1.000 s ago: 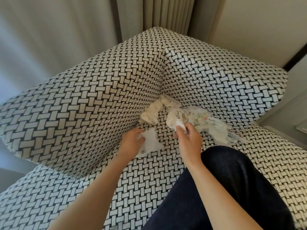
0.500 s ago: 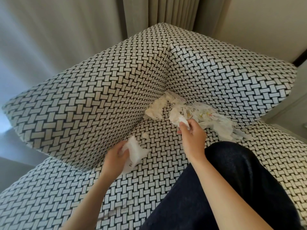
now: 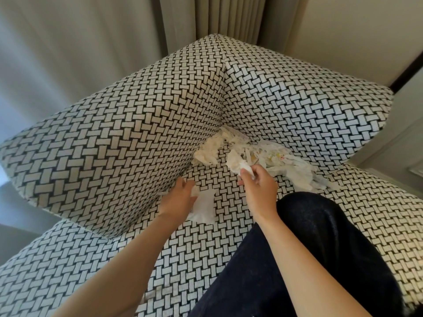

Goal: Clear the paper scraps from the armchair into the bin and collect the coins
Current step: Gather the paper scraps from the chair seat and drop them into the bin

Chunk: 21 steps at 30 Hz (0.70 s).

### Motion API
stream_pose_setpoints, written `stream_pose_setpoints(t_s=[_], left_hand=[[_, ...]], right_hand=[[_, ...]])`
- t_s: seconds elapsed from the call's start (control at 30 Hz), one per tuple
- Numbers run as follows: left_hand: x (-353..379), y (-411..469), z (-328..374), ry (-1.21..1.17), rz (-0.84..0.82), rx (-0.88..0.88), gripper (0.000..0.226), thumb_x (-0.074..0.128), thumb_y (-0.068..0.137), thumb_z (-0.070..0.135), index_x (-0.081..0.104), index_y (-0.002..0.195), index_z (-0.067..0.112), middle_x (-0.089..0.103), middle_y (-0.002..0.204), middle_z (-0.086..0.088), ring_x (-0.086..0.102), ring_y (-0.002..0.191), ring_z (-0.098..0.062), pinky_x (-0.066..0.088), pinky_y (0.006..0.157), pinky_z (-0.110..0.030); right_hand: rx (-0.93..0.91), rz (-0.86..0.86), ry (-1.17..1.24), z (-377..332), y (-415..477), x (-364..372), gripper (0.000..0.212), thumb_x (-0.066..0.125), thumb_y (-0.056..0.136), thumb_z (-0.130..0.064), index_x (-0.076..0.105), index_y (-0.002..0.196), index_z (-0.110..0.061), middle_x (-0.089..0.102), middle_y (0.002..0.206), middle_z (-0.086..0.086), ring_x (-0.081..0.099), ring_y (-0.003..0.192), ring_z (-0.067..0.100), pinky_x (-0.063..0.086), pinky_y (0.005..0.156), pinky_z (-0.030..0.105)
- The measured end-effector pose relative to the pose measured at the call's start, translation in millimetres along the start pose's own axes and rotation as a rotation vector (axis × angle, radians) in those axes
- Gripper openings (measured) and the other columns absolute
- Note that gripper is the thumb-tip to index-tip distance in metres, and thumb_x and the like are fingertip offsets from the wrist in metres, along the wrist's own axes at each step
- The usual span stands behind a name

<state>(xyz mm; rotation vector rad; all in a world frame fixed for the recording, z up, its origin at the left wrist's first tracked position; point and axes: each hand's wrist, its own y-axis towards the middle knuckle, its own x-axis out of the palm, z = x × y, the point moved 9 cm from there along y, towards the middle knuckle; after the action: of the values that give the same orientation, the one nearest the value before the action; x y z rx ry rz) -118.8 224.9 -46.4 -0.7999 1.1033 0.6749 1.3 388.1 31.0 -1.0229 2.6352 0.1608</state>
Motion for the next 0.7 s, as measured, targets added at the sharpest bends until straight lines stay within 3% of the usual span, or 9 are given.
stream_pose_setpoints(t_s=[0.13,0.27,0.4,0.53,0.7], left_hand=[[0.5,0.7,3.9,0.068,0.029,0.058,0.036,0.053,0.093,0.024,0.044,0.129,0.023,0.036,0.127,0.000,0.047,0.107,-0.016,0.050,0.069,-0.027],[11.9,-5.0,14.4,0.252,0.024,0.119,0.048,0.059,0.086,0.008,0.043,0.131,0.016,0.040,0.129,-0.003,0.045,0.116,-0.018,0.050,0.078,-0.028],[9.3,3.1,14.7,0.276,-0.029,0.183,0.043,0.059,0.087,0.008,0.045,0.127,0.016,0.048,0.123,-0.003,0.051,0.109,-0.017,0.052,0.081,-0.030],[1.4,14.6,18.1,0.096,-0.148,0.160,0.024,0.045,0.094,0.009,0.051,0.117,0.011,0.057,0.106,-0.007,0.057,0.090,-0.018,0.053,0.081,-0.032],[-20.9,29.8,35.8,-0.042,-0.135,0.147,0.027,0.045,0.097,0.016,0.055,0.121,0.009,0.058,0.095,-0.004,0.053,0.066,-0.010,0.051,0.061,-0.024]], right_hand=[[0.018,-0.015,0.006,0.4,0.0,2.1,0.014,0.055,0.092,-0.018,0.062,0.087,-0.006,0.064,0.080,0.020,0.053,0.066,0.018,0.040,0.056,0.024],[0.032,-0.020,0.010,-0.7,-0.3,1.9,0.014,0.054,0.092,-0.017,0.062,0.087,-0.006,0.065,0.081,0.020,0.055,0.067,0.028,0.041,0.057,0.024],[0.090,-0.044,0.107,-2.6,-1.2,-3.3,0.011,0.054,0.091,-0.015,0.062,0.083,-0.015,0.067,0.079,0.005,0.063,0.084,0.037,0.052,0.072,0.044],[0.202,-0.055,0.339,-3.0,0.6,-21.7,0.009,0.056,0.091,-0.013,0.063,0.088,-0.018,0.069,0.087,0.005,0.066,0.079,0.013,0.055,0.075,0.024],[0.202,-0.085,0.501,-13.1,5.1,-59.1,0.008,0.058,0.090,-0.012,0.066,0.092,-0.011,0.069,0.087,0.007,0.063,0.081,0.013,0.051,0.089,0.036]])
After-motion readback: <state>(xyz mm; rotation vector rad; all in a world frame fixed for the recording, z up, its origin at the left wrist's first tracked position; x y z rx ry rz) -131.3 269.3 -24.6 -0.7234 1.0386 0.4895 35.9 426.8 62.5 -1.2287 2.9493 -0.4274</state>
